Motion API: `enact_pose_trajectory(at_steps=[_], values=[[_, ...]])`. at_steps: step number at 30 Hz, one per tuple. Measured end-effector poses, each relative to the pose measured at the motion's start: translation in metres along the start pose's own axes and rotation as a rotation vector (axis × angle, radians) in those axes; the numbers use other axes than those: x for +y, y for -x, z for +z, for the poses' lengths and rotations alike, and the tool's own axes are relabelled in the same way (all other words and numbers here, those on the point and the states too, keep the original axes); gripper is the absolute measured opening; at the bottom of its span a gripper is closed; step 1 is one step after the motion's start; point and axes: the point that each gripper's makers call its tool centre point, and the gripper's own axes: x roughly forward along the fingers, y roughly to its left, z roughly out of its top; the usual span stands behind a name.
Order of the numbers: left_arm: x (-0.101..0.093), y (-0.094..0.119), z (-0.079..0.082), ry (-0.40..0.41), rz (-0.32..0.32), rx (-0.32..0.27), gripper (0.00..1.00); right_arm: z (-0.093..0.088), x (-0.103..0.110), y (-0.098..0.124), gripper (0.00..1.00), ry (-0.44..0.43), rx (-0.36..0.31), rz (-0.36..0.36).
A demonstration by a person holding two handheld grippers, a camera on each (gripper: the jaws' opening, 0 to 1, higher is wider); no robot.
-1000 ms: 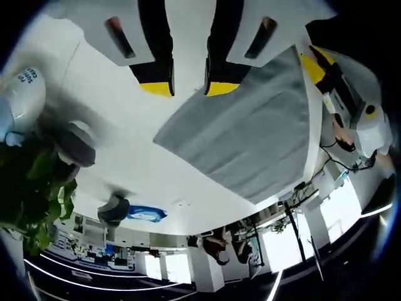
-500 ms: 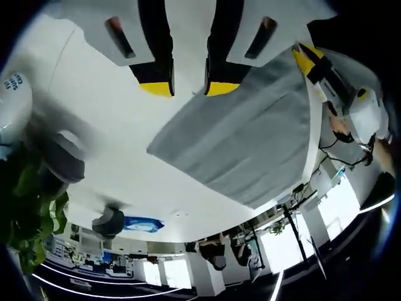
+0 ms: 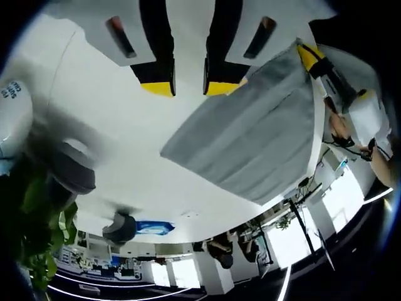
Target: Fold the towel on the table until its edges align and the towel forms a compact rectangular stack.
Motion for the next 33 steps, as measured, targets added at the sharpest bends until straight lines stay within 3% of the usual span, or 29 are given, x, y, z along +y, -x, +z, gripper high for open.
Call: enact_pose_trajectory(at_steps=[1,4,7,14,21,25,28,30,31,33], values=[[-0.003,-0.001,0.001,0.029,-0.017,-0.006,0.03,0.002,-0.002,-0.003,0.16,-0.012,-0.006,0.000],[0.000,-0.002,0.004,0.023,0.017,-0.025,0.02,0.009,-0.007,-0.011,0.16,-0.071,-0.029,0.000],[0.001,-0.001,0.020,0.048,0.065,-0.085,0.02,0.016,-0.015,-0.020,0.16,-0.113,-0.047,-0.012],[0.004,0.009,0.051,0.233,0.116,-0.229,0.02,0.036,-0.019,-0.038,0.13,-0.179,-0.082,-0.026],[0.004,0.017,0.066,0.296,0.129,-0.296,0.02,0.040,-0.058,-0.056,0.12,-0.137,-0.032,-0.135],[0.002,0.020,0.072,0.314,0.140,-0.323,0.02,0.040,-0.062,-0.059,0.12,-0.122,-0.022,-0.158],[0.001,0.020,0.074,0.319,0.152,-0.331,0.02,0.038,-0.062,-0.062,0.10,-0.037,-0.025,-0.156],[0.000,0.020,0.074,0.319,0.155,-0.333,0.02,0.036,-0.059,-0.062,0.08,-0.052,-0.019,-0.148],[0.000,0.019,0.075,0.319,0.156,-0.335,0.02,0.037,-0.057,-0.063,0.07,-0.033,-0.016,-0.143],[-0.001,0.019,0.075,0.321,0.158,-0.338,0.02,0.036,-0.058,-0.063,0.05,0.103,0.018,-0.161]])
